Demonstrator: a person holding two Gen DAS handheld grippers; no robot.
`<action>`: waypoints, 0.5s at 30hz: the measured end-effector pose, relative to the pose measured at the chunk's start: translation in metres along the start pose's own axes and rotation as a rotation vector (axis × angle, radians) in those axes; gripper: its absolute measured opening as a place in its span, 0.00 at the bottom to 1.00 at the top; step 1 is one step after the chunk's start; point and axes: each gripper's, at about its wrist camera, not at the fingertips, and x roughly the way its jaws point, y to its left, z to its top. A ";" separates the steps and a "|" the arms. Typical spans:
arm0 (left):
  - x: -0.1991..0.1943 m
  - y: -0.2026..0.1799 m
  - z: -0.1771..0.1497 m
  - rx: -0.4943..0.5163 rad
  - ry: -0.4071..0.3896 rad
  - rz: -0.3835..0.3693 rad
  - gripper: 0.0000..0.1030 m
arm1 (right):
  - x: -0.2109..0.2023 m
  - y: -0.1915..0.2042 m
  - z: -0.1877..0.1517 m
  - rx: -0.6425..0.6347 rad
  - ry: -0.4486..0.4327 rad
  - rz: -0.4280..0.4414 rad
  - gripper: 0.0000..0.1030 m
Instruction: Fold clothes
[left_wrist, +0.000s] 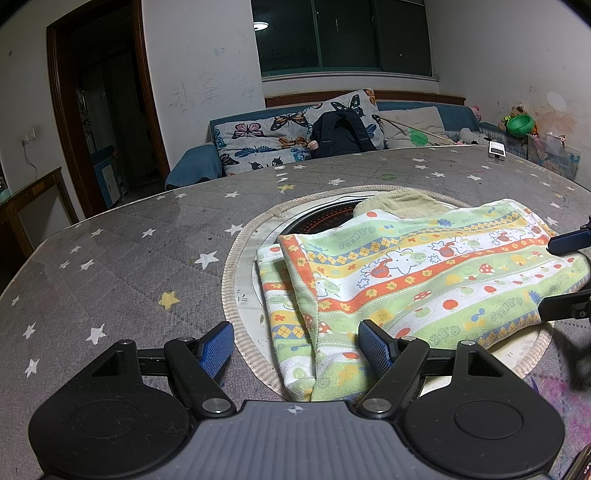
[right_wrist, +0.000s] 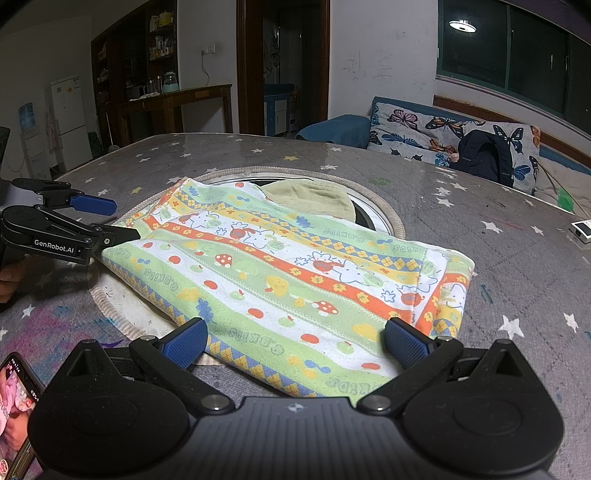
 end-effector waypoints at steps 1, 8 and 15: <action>0.000 0.000 0.000 0.000 0.000 0.000 0.75 | 0.000 0.000 0.000 0.000 0.000 0.000 1.00; 0.000 0.000 0.000 0.000 0.000 0.000 0.75 | 0.000 0.000 0.000 0.000 0.000 0.000 1.00; 0.000 0.000 0.000 0.000 0.000 0.000 0.75 | 0.000 0.000 0.000 0.000 0.000 0.000 1.00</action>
